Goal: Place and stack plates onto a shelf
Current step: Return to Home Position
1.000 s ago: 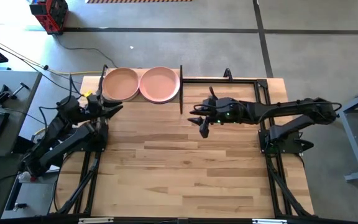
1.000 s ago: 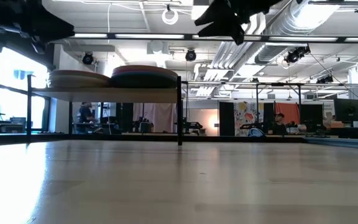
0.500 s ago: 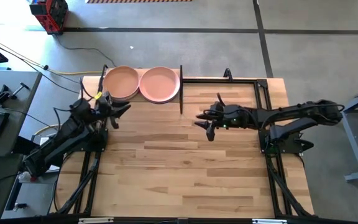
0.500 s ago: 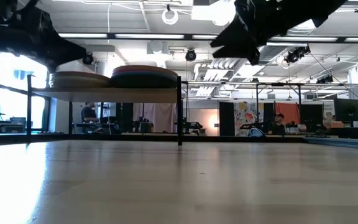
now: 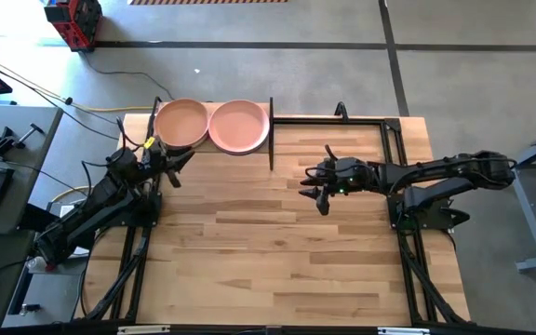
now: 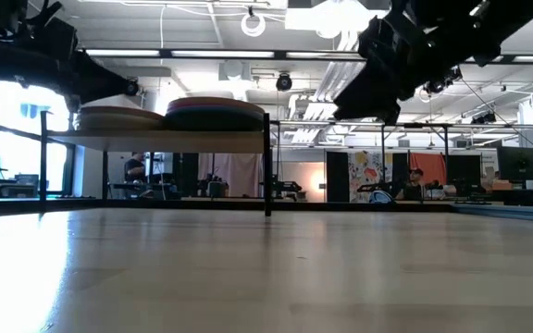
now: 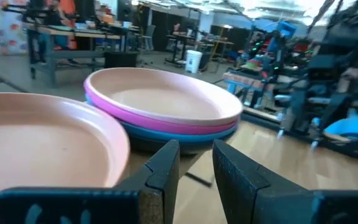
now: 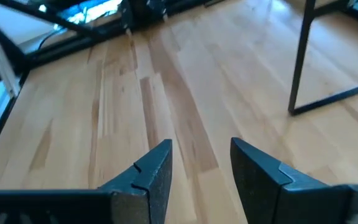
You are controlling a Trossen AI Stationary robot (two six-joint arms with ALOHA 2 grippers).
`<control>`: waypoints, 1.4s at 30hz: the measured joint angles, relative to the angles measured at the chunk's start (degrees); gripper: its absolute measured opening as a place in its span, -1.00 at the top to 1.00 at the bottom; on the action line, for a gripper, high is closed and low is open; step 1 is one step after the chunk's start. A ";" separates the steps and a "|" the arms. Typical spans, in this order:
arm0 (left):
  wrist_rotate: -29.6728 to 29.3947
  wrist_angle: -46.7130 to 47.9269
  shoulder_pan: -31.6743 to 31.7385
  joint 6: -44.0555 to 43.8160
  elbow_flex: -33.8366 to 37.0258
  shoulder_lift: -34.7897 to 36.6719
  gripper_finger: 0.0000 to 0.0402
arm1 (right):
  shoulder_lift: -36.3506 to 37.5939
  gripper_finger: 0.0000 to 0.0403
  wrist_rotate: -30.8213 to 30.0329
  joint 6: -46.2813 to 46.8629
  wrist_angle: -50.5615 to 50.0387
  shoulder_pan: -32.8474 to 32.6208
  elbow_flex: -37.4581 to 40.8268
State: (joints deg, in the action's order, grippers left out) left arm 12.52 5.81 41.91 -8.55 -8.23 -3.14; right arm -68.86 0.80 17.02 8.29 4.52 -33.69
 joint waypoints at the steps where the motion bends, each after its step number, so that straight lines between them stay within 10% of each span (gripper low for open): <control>1: 0.78 -0.19 0.00 -0.69 0.00 0.00 0.58 | 0.00 0.28 1.23 -0.51 -0.09 0.54 0.36; 19: 5.85 -2.71 0.00 -11.92 -0.04 0.00 0.58 | 0.00 0.28 13.02 -7.11 8.50 11.28 13.87; 42: 6.36 -2.17 0.00 -13.41 -0.04 0.00 0.58 | -0.02 0.28 11.64 -10.72 9.14 13.50 17.87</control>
State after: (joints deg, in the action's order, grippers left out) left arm 18.87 3.64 41.91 -21.96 -8.27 -3.14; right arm -68.88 12.44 6.31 17.43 18.02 -15.81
